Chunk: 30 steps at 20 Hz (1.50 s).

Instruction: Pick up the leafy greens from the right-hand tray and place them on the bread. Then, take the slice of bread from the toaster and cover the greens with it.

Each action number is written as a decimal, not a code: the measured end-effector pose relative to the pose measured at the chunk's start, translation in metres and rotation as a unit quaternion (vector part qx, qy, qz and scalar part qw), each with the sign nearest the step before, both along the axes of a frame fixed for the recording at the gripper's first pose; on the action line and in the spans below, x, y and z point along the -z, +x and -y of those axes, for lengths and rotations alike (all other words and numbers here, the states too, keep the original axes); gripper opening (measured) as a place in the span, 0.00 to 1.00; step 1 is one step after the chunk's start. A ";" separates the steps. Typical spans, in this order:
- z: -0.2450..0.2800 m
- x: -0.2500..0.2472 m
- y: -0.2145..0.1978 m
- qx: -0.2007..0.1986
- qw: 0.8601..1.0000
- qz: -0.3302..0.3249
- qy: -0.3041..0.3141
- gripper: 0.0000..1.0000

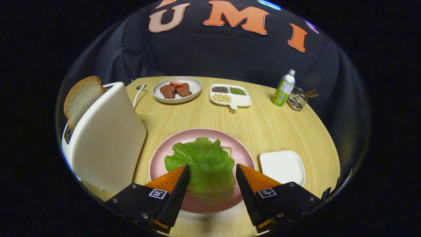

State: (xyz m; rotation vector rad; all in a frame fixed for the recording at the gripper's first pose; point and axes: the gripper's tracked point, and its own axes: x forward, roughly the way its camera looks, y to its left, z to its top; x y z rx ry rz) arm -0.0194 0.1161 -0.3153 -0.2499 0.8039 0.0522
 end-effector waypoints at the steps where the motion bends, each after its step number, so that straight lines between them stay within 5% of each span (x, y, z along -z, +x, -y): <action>1: -0.001 -0.004 0.001 0.003 1.000 0.004 0.002 0.86; 4: -0.005 -0.020 0.003 0.008 1.000 0.020 0.006 0.98; 20: -0.141 -0.152 0.024 -0.060 0.987 0.134 0.067 0.98; 30: -0.210 -0.141 0.027 -0.104 0.984 0.120 0.078 0.98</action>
